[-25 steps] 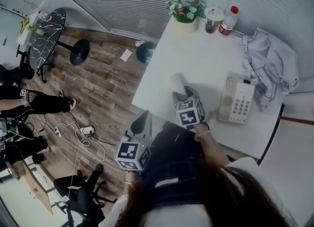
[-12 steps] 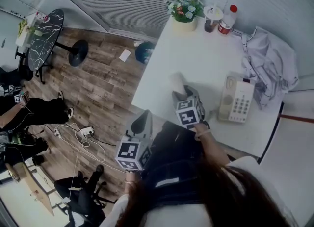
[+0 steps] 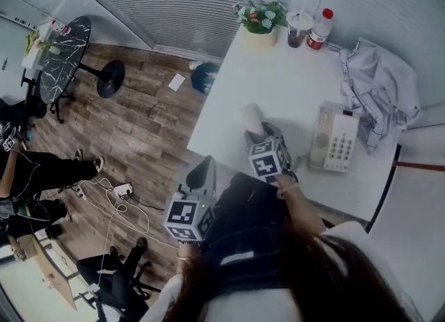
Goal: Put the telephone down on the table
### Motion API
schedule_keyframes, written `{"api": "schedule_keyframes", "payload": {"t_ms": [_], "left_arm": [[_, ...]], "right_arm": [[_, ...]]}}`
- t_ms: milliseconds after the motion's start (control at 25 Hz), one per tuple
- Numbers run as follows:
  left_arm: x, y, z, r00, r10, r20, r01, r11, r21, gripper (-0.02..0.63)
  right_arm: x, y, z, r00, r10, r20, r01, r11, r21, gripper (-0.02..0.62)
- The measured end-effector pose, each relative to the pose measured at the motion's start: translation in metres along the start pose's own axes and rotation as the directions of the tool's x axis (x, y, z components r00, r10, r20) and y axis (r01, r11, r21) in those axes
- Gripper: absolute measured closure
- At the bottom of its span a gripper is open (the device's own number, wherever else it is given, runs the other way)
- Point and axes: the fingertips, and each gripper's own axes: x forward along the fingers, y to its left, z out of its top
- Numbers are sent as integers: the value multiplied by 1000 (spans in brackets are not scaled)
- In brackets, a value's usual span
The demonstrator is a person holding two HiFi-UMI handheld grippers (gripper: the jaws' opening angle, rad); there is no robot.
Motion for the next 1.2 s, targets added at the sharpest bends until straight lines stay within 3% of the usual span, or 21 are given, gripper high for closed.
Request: {"api": "schedule_keyframes", "payload": {"t_ms": [1200], "left_arm": [[13, -21, 20, 991, -117, 71, 114, 992, 49, 609]], "right_arm": [[-41, -17, 19, 992, -102, 77, 106, 993, -49, 365]]}}
